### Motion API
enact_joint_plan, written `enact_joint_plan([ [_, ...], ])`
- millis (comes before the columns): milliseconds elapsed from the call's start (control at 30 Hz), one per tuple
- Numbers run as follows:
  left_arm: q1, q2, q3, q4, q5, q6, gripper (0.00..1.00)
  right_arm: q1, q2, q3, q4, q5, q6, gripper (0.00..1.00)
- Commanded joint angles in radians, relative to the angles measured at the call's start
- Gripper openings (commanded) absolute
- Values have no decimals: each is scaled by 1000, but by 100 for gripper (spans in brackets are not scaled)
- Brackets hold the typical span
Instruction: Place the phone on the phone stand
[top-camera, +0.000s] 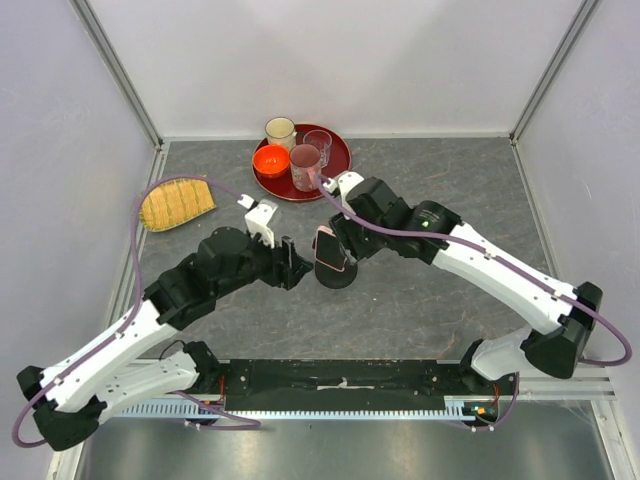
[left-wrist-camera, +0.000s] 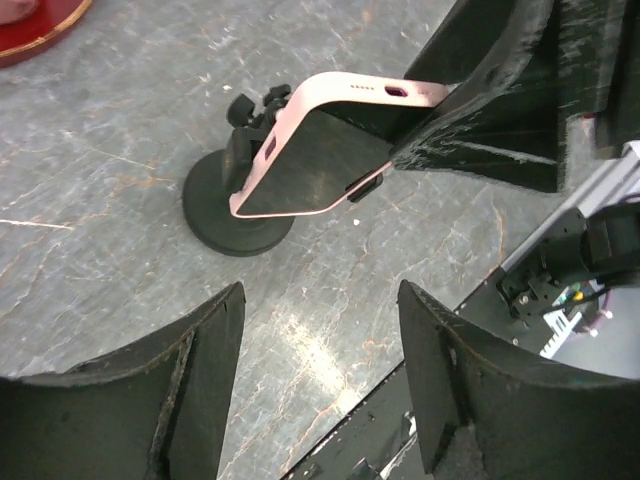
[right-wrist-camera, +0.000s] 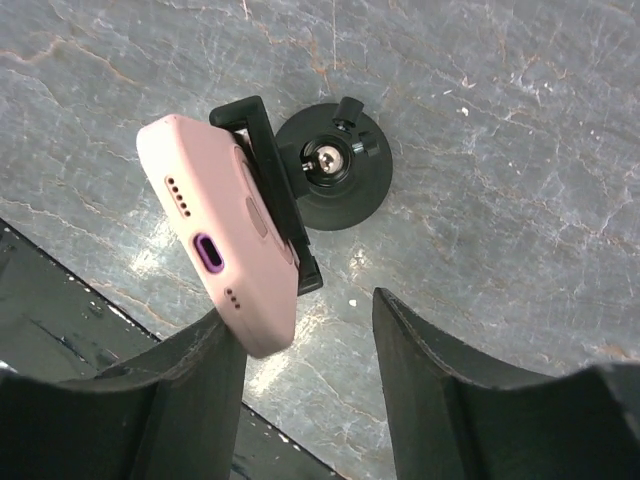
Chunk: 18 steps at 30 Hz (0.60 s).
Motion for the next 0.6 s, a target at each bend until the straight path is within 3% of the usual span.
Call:
enact_joint_plan([
  [0,95,71,-28,155,308,101,71,-63,-80,-46,87,-74,-67,59],
  [133,245,118,-42,221,437,96,72,-103,-132,-100,119,-68,-107,59],
  [300,270,204,-23,217,540,193,71,-128,-174,-91,130,-88,-182,61],
  [367,270,230,-29,241,608,234,71,-137,-181,-105,136,-192,-200,62],
  [567,270,310,-76,327,544,348,69,-140,-201,-137,163,-305,-199,62],
])
